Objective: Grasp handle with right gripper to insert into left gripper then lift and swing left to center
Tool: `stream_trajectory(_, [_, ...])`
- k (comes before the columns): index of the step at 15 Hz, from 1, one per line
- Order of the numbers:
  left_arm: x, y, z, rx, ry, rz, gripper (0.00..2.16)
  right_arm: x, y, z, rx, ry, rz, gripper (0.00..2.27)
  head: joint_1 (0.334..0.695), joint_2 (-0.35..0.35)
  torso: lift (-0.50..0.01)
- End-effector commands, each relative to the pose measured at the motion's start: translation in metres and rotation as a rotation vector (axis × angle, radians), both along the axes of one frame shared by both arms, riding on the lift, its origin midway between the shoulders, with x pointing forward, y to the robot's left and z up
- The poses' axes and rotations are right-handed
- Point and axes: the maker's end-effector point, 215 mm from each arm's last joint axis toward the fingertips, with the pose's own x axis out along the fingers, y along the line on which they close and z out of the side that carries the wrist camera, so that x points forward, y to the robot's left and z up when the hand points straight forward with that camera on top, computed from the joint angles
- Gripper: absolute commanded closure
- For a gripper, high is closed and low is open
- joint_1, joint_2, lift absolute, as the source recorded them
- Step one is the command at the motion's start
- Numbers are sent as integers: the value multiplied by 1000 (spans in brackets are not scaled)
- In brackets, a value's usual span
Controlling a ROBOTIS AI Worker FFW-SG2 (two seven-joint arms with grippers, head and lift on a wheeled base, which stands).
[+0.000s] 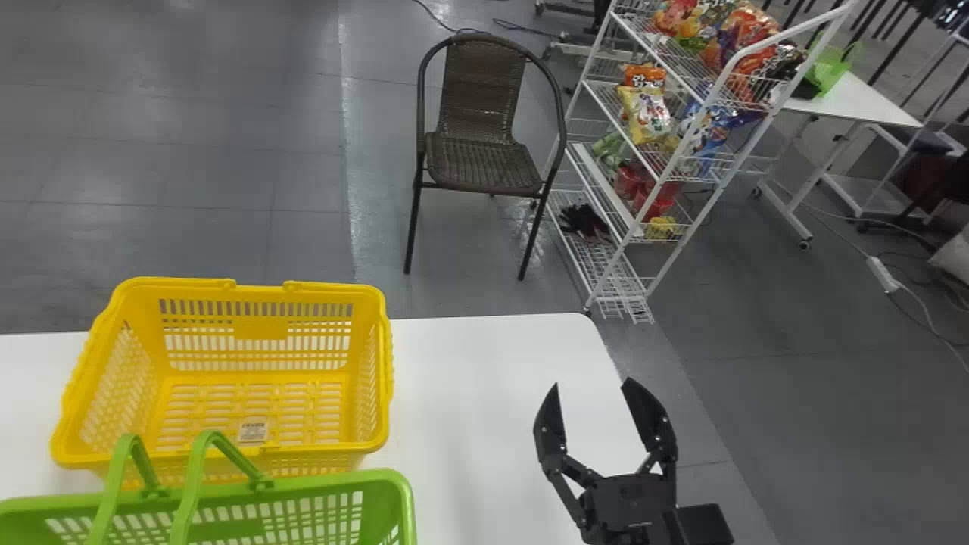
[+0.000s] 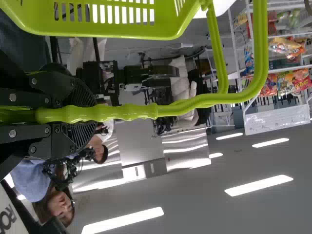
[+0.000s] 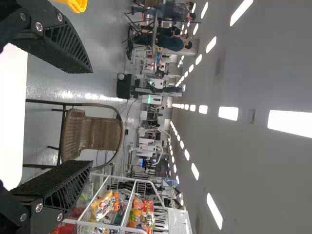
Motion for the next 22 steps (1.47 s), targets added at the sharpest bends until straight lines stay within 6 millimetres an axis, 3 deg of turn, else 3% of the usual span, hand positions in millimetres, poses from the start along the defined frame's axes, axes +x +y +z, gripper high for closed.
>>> stream_trajectory(1, [3,-16,1,-7,-7,-15,1885,2,7,1,-4,4,25,178,695,-350,0])
stream_trajectory(10, [1,-18,-7,9,11,-12,1885,0,24,1,-3,5,72,181,695,-350,0])
stream_trajectory(22, [0,-17,-9,15,16,-8,1885,-2,24,-1,0,9,70,178,695,-350,0])
